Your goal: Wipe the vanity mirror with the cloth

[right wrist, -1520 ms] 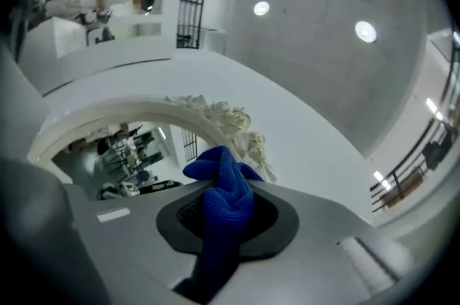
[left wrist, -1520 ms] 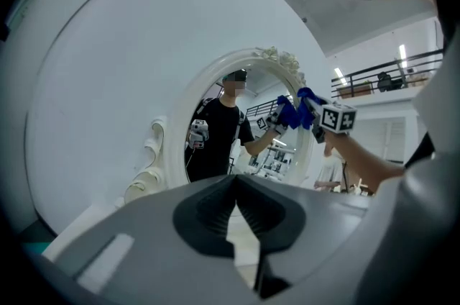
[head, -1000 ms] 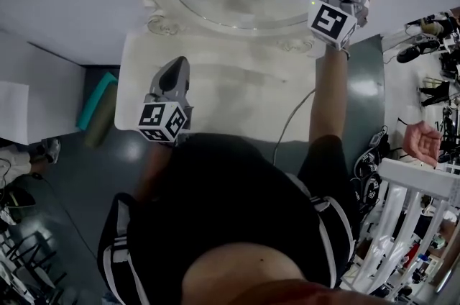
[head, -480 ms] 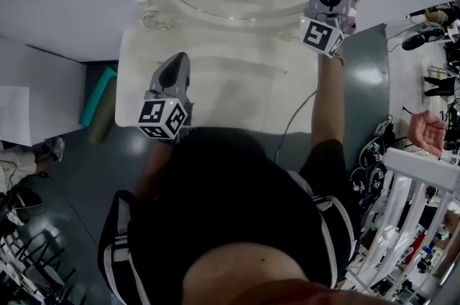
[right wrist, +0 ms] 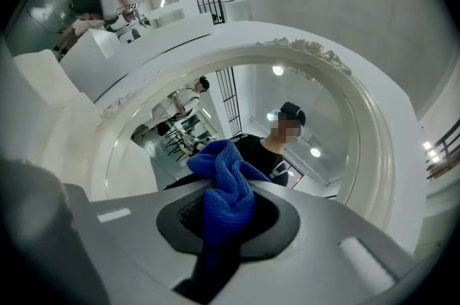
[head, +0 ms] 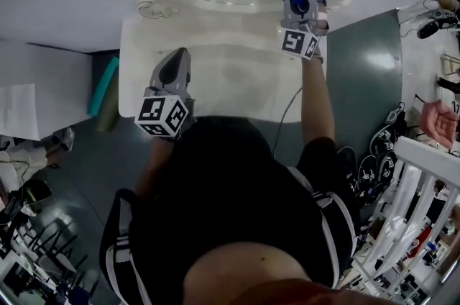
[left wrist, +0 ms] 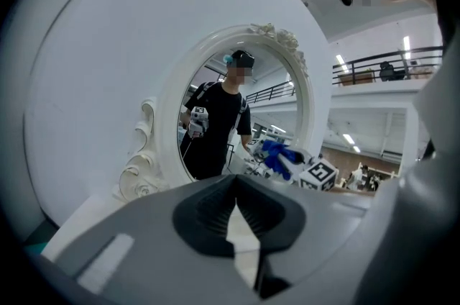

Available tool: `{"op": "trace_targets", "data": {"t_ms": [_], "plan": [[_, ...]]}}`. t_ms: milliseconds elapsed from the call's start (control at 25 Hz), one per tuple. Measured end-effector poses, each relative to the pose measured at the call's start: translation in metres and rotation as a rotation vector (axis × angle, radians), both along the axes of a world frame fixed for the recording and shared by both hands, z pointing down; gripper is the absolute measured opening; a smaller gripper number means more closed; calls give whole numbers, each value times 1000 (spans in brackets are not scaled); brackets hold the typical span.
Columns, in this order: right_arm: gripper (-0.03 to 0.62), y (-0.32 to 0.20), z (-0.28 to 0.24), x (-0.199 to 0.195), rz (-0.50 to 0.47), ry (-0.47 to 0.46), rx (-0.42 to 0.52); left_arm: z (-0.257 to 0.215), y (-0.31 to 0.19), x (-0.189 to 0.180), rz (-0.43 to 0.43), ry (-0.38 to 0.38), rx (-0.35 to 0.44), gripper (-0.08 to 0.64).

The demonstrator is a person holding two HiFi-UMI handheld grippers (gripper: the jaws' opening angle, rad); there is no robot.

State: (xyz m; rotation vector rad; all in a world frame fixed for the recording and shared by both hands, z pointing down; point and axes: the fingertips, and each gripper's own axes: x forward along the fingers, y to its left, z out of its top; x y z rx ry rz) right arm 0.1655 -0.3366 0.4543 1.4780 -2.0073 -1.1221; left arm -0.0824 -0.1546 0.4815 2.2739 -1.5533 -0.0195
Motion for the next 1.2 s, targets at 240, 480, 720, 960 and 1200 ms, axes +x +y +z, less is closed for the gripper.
{"op": "trace_targets", "data": {"t_ms": [240, 480, 720, 960, 1200], "plan": [[44, -13, 61, -4, -35, 40, -145, -16, -7, 18, -36, -33, -25, 8], [44, -12, 121, -49, -100, 6, -276, -5, 6, -7, -109, -56, -40, 8], [43, -13, 153, -100, -184, -67, -423, 1, 15, -32, -165, -63, -54, 8], [49, -5, 116, -150, -364, -382, -574, -7, 16, -31, -162, -36, -26, 8], [51, 44, -28, -160, -558, -875, -499, -29, 10, -39, -152, -1, 49, 8]]}}
